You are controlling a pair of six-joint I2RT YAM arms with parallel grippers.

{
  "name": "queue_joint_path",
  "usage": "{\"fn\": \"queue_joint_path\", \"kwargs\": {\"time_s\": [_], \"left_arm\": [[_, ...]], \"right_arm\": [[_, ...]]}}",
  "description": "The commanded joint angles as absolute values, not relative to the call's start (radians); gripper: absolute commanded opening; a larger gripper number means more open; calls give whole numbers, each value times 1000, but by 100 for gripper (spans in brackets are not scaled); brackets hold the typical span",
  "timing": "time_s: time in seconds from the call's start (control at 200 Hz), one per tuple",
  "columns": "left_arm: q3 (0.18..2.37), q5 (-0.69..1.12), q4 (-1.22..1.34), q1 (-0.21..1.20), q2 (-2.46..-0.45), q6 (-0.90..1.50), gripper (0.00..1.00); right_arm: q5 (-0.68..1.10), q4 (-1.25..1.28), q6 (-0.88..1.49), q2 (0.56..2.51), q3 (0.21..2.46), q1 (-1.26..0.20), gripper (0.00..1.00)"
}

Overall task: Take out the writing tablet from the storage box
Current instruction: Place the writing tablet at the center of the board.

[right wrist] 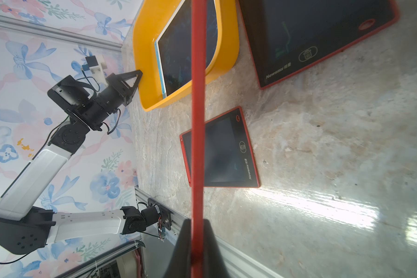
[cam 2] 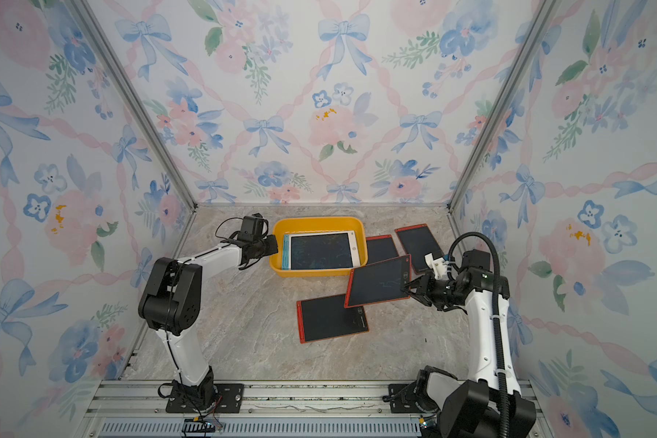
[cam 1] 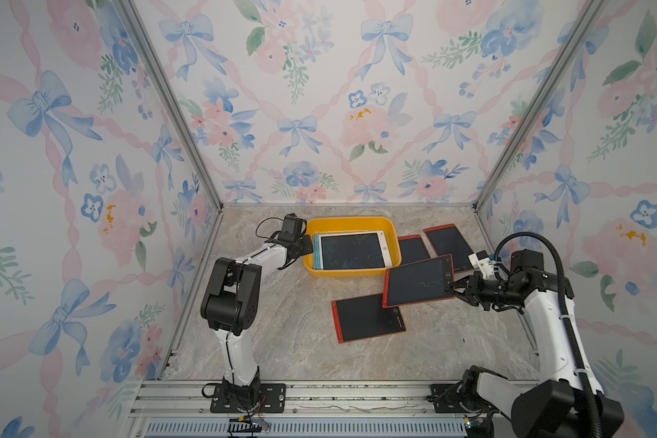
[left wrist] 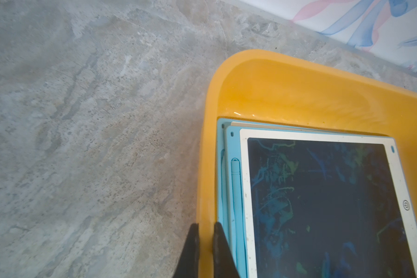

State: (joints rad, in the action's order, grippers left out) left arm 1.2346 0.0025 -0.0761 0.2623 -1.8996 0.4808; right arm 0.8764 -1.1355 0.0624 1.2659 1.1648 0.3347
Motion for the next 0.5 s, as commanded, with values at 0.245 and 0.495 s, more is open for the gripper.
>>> {"fn": "queue_joint_path", "kwargs": {"time_s": [0.245, 0.495], "left_arm": [[1245, 46, -113, 268, -1936, 486, 0], [1241, 46, -113, 264, -1935, 485, 0]], "right_arm": [[845, -1129, 39, 1281, 1124, 401, 0], [802, -1079, 133, 1268, 1097, 510, 1]]}}
